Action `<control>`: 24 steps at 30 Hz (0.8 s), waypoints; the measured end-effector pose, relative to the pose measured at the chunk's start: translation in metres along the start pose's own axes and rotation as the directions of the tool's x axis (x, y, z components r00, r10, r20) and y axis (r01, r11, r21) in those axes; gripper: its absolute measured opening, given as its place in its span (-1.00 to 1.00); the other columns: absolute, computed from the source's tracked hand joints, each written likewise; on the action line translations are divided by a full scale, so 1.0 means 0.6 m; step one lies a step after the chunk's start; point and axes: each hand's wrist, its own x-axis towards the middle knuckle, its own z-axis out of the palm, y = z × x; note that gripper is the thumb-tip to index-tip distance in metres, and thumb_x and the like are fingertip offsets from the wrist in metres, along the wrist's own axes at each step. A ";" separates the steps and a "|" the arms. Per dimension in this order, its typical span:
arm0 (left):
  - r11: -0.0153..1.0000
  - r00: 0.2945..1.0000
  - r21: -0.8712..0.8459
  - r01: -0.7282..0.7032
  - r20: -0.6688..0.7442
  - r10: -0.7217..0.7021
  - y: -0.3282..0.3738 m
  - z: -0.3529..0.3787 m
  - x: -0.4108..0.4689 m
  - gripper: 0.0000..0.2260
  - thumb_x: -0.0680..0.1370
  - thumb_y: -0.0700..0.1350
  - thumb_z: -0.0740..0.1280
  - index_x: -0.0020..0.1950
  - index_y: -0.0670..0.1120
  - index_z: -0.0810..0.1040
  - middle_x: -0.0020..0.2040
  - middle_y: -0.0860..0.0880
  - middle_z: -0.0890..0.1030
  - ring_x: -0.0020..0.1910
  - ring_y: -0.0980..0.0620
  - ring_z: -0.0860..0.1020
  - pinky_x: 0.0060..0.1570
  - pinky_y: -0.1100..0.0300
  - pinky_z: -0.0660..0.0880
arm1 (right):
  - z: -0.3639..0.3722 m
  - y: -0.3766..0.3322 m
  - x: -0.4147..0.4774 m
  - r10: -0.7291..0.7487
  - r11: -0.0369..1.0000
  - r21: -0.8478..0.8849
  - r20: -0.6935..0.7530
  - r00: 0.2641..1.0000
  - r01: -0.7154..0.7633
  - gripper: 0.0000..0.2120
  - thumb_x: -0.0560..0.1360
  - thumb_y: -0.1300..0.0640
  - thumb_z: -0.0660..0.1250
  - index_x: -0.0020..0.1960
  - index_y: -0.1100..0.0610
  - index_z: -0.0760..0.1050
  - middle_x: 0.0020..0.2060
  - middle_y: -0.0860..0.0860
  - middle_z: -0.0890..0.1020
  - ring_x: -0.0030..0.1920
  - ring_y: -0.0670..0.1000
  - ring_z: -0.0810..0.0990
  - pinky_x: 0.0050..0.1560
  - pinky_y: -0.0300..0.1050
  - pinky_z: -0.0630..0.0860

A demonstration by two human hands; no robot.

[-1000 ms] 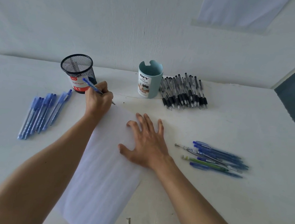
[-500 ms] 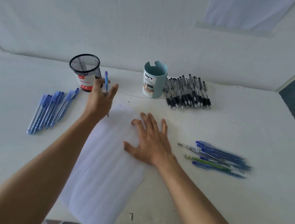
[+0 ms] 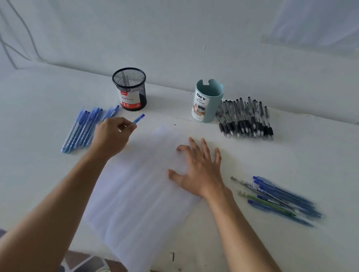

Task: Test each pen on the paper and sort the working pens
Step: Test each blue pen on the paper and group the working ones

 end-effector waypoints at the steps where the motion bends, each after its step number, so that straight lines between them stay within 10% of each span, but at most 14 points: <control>1: 0.996 1.000 0.084 0.007 -0.015 -0.005 -0.009 -0.002 0.001 -0.82 0.62 -0.16 0.32 0.07 -0.20 0.69 0.00 -0.19 0.64 -0.04 -0.15 0.56 -0.04 0.12 0.38 | 0.000 -0.002 -0.001 -0.004 1.000 -0.005 -0.008 1.000 0.004 -0.38 0.46 -0.36 0.24 0.44 -0.18 0.20 0.62 -0.08 -0.04 0.60 0.05 -0.20 0.51 0.29 -0.24; 10: 0.926 0.983 0.364 0.099 -0.182 -0.033 -0.039 -0.005 -0.006 -0.71 0.56 -0.25 0.30 0.28 -0.25 0.56 0.19 -0.30 0.54 0.19 -0.33 0.48 0.06 -0.15 0.44 | 0.012 -0.005 -0.013 -0.034 0.999 -0.011 -0.103 0.994 0.033 -0.15 0.26 -0.42 -0.10 0.49 -0.14 0.22 0.59 -0.05 0.11 0.59 0.04 -0.01 0.51 0.20 -0.08; 18: 0.938 0.971 0.319 0.136 -0.233 -0.061 -0.044 -0.008 0.001 -0.78 0.59 -0.27 0.27 0.22 -0.18 0.57 0.18 -0.22 0.57 0.22 -0.27 0.46 -0.10 -0.10 0.42 | 0.003 0.002 -0.028 -0.019 1.000 0.001 -0.070 0.997 0.020 -0.28 0.36 -0.33 0.10 0.50 -0.15 0.22 0.60 -0.08 0.10 0.60 0.03 -0.02 0.52 0.20 -0.13; 24: 0.947 0.965 0.227 -0.229 -0.078 0.252 0.001 0.039 -0.042 -0.83 0.55 -0.23 0.35 0.13 -0.15 0.64 0.09 -0.17 0.64 0.16 -0.24 0.49 0.05 -0.07 0.47 | -0.001 0.008 -0.024 -0.015 0.996 -0.085 0.053 0.998 0.020 -0.34 0.57 -0.39 0.00 0.60 -0.20 -0.02 0.62 -0.09 -0.10 0.60 0.06 -0.19 0.54 0.22 -0.27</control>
